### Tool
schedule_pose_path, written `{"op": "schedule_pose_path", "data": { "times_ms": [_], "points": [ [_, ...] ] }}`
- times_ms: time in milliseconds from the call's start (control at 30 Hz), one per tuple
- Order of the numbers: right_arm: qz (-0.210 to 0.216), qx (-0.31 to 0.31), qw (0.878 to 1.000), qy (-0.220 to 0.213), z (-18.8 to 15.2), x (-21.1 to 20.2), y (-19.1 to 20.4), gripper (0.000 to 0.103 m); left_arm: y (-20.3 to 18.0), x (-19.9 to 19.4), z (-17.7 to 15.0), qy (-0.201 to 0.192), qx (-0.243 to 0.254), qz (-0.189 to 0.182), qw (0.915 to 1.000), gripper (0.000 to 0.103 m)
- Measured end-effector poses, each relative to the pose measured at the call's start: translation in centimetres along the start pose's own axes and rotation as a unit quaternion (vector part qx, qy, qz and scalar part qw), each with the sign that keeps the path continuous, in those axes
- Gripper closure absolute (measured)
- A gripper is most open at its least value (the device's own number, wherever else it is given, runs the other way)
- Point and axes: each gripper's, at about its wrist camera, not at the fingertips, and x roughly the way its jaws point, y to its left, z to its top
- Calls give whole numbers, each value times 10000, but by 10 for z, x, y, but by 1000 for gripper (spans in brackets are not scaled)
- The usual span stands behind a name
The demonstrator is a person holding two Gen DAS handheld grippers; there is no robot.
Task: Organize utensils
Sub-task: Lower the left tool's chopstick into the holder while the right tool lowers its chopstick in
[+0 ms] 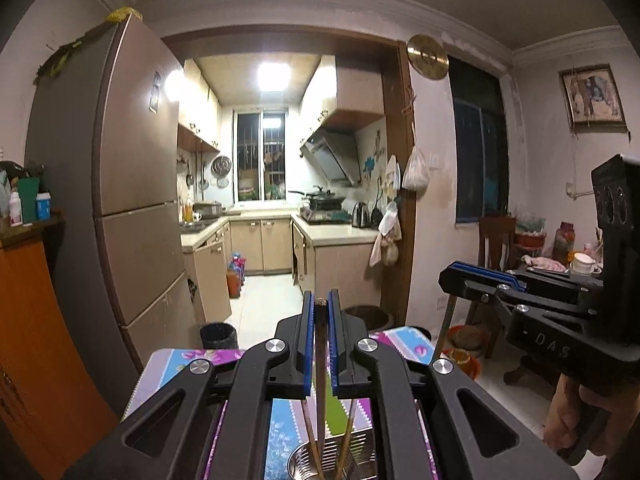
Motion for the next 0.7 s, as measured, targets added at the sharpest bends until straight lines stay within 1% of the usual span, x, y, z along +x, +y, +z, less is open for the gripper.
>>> {"op": "schedule_pose_path", "data": {
  "times_ms": [133, 400, 600, 700],
  "points": [
    [19, 84, 9999, 146, -7, 13, -4, 98, 6, 15, -4, 206, -79, -12, 9998, 95],
    [77, 132, 9993, 338, -18, 34, -5, 98, 11, 42, -13, 643, 22, 160, 9978, 95],
    [94, 230, 9983, 533, -23, 51, -11, 98, 20, 60, -21, 838, -56, 170, 9963, 95],
    [85, 295, 9970, 704, -30, 65, -16, 98, 26, 69, -23, 873, -134, 246, 9958, 95]
  ]
}}
